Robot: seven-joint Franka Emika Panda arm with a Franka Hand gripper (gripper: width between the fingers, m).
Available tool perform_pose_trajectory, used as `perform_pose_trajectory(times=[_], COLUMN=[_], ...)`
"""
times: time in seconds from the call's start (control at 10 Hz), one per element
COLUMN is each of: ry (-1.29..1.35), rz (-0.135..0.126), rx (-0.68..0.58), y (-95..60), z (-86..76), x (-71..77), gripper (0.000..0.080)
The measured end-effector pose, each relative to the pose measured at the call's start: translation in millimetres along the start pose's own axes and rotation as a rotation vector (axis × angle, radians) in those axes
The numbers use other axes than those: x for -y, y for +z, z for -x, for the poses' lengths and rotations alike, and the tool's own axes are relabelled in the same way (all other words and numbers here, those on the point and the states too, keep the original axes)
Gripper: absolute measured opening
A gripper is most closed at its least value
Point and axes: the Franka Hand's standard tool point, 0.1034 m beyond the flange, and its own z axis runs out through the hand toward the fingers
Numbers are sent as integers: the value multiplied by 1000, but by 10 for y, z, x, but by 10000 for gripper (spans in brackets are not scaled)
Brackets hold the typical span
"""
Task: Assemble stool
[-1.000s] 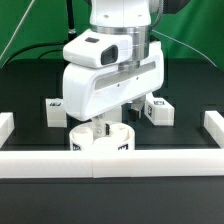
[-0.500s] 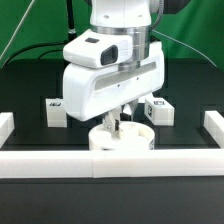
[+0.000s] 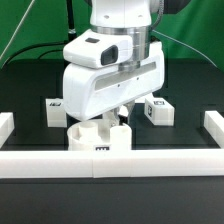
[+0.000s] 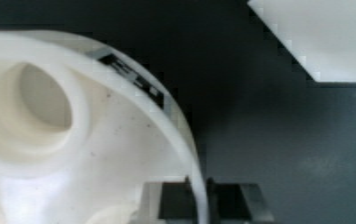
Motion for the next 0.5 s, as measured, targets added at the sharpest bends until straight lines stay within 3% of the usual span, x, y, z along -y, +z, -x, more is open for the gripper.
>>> perform_pose_trajectory(times=[0.5], ry=[-7], rz=[4], rx=[-1], y=[-2], z=[-24], x=[17], gripper=[26])
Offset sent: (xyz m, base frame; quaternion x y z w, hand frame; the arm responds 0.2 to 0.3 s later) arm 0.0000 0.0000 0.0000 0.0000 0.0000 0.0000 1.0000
